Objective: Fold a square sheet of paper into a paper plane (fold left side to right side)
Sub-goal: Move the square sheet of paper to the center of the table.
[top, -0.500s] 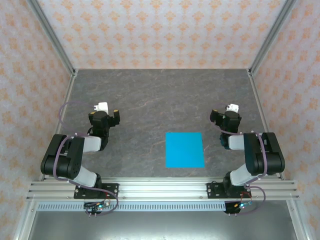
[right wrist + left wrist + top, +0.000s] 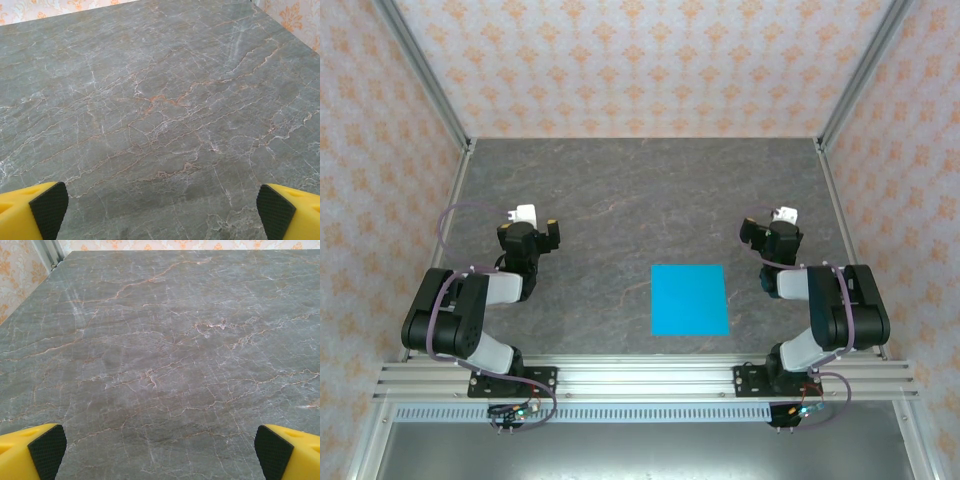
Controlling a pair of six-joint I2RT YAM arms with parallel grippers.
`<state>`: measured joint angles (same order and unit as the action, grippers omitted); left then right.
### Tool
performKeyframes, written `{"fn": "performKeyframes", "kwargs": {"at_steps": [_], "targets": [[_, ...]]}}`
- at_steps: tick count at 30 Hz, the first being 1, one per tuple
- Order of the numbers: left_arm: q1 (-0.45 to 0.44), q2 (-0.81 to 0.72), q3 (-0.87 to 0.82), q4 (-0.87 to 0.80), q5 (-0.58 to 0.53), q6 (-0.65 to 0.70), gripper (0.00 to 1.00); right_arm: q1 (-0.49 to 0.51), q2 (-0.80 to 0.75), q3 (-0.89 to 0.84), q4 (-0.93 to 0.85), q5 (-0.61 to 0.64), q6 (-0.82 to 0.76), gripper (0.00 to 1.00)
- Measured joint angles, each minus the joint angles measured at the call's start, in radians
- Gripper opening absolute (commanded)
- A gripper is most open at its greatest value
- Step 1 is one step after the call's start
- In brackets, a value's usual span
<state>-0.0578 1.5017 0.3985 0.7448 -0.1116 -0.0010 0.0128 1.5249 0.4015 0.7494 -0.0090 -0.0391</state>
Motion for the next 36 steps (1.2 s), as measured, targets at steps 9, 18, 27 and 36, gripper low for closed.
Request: {"fn": "performKeyframes", "kwargs": {"at_steps": [9, 18, 27, 36], "targets": [[0.000, 0.000, 0.000, 0.000, 0.000, 0.000, 1.00, 0.000, 0.000, 0.003, 0.000, 0.000, 0.000, 1.00], [0.000, -0.079, 0.095, -0.227, -0.053, -0.042, 0.99, 0.000, -0.094, 0.216, -0.385, -0.010, 0.034, 1.00], [-0.016, -0.232, 0.465, -0.773, 0.047, -0.313, 0.99, 0.240, -0.233, 0.605, -1.045, 0.020, 0.262, 1.00], [-0.249, -0.252, 0.476, -0.973, 0.274, -0.525, 0.99, 0.647, -0.155, 0.560, -1.357, 0.005, 0.481, 1.00]]}}
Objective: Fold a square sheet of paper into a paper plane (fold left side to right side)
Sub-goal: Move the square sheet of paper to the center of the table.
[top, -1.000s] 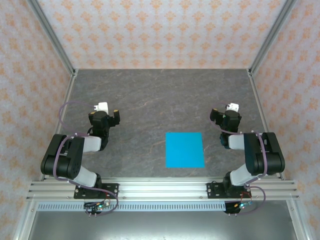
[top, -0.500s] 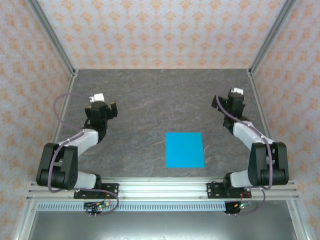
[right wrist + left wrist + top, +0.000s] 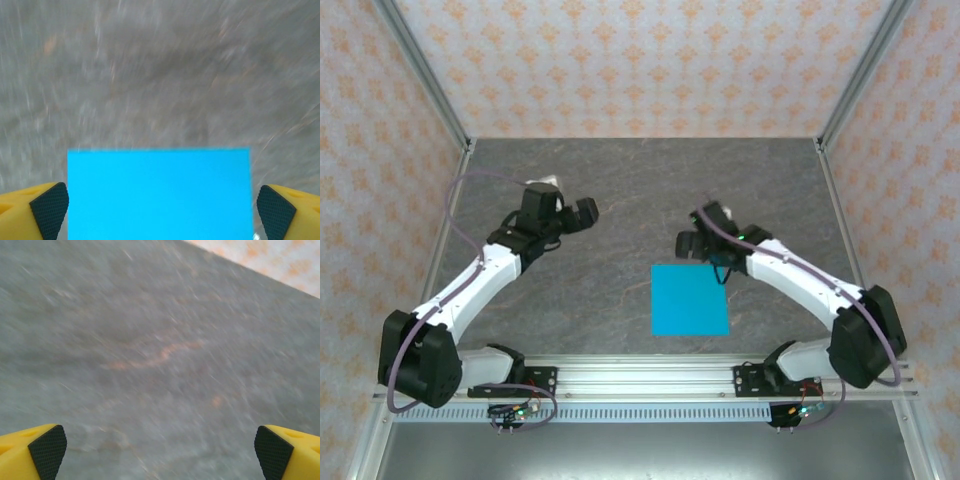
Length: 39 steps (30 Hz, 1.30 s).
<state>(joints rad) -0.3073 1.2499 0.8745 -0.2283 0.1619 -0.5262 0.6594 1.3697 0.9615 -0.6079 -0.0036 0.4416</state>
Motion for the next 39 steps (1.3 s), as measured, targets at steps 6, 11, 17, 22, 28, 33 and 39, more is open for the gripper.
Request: {"fn": "performKeyframes", "kwargs": {"at_steps": [6, 11, 17, 22, 28, 33, 39], "targets": [[-0.011, -0.011, -0.048, -0.039, 0.018, -0.077, 1.00, 0.143, 0.101, -0.044, -0.064, -0.008, 0.064, 1.00], [-0.011, -0.017, -0.045, -0.053, 0.016, -0.089, 0.99, 0.165, 0.188, -0.062, -0.069, -0.021, 0.072, 1.00], [-0.011, -0.027, -0.030, -0.075, 0.013, -0.103, 0.99, 0.165, 0.291, -0.034, -0.039, -0.047, 0.071, 1.00], [-0.011, -0.031, -0.022, -0.083, 0.006, -0.103, 1.00, 0.165, 0.355, 0.030, -0.039, -0.061, 0.056, 1.00], [-0.011, -0.032, 0.007, -0.120, -0.013, -0.102, 0.99, 0.163, 0.539, 0.274, -0.075, -0.071, -0.002, 1.00], [-0.011, -0.032, 0.034, -0.123, -0.014, -0.102, 1.00, 0.132, 0.702, 0.517, -0.088, -0.079, -0.046, 1.00], [-0.011, -0.012, 0.039, -0.129, -0.021, -0.103, 0.99, 0.074, 0.817, 0.703, -0.114, -0.079, -0.074, 1.00]]}}
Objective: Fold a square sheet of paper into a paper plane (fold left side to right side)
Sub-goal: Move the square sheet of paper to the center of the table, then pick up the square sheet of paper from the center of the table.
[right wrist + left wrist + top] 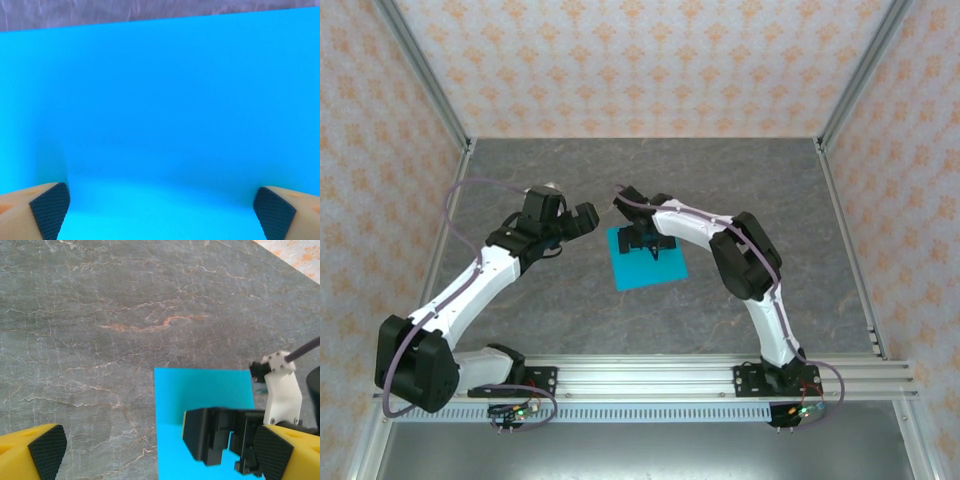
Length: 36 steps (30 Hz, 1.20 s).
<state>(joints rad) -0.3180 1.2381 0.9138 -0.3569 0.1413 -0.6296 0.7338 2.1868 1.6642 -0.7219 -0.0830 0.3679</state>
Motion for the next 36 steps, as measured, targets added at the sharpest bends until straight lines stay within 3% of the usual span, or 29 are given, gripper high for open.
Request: {"fn": "performKeyframes", "kwargs": {"at_steps": [8, 14, 19, 24, 36], "targets": [[0.000, 0.064, 0.010, 0.000, 0.018, -0.034, 0.99, -0.011, -0.025, -0.023, 0.015, -0.030, -0.032, 1.00], [0.000, 0.171, 0.053, 0.000, 0.121, -0.066, 0.95, -0.025, -0.124, -0.079, 0.014, -0.049, -0.045, 1.00], [0.000, 0.334, 0.152, 0.037, 0.278, -0.109, 0.74, -0.087, -0.241, -0.136, 0.019, -0.061, -0.049, 1.00], [0.000, 0.477, 0.166, 0.130, 0.426, -0.203, 0.58, -0.185, -0.218, -0.145, 0.030, -0.106, -0.052, 1.00], [-0.024, 0.560, 0.166, 0.166, 0.513, -0.267, 0.58, -0.208, -0.078, -0.082, 0.027, -0.150, -0.043, 0.99]]}}
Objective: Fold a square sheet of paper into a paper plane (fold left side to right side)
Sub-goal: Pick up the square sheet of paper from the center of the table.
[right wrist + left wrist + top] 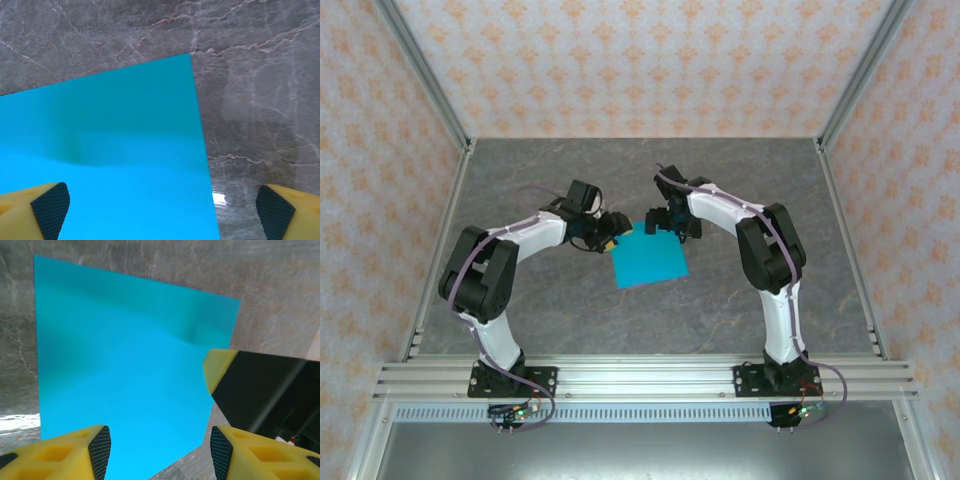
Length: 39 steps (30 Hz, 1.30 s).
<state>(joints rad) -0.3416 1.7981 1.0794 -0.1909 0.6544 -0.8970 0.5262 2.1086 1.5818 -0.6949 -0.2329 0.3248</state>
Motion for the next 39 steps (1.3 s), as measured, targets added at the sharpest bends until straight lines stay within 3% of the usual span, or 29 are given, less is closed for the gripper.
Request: {"fn": "performKeyframes", "kwargs": {"at_steps": [11, 18, 29, 39], "targets": [[-0.012, 0.068, -0.003, 0.000, 0.000, -0.004, 0.54, 0.053, 0.003, -0.005, 0.003, 0.021, 0.027, 0.99], [-0.012, 0.072, -0.021, 0.002, -0.001, -0.003, 0.46, 0.099, 0.003, -0.010, 0.004, 0.035, 0.038, 0.98], [-0.012, 0.072, -0.023, 0.001, -0.009, -0.003, 0.41, 0.109, -0.018, -0.046, 0.023, 0.035, 0.040, 0.90], [-0.012, 0.072, -0.023, 0.001, -0.011, -0.003, 0.41, 0.122, -0.025, -0.056, 0.003, 0.016, 0.006, 0.72]]}}
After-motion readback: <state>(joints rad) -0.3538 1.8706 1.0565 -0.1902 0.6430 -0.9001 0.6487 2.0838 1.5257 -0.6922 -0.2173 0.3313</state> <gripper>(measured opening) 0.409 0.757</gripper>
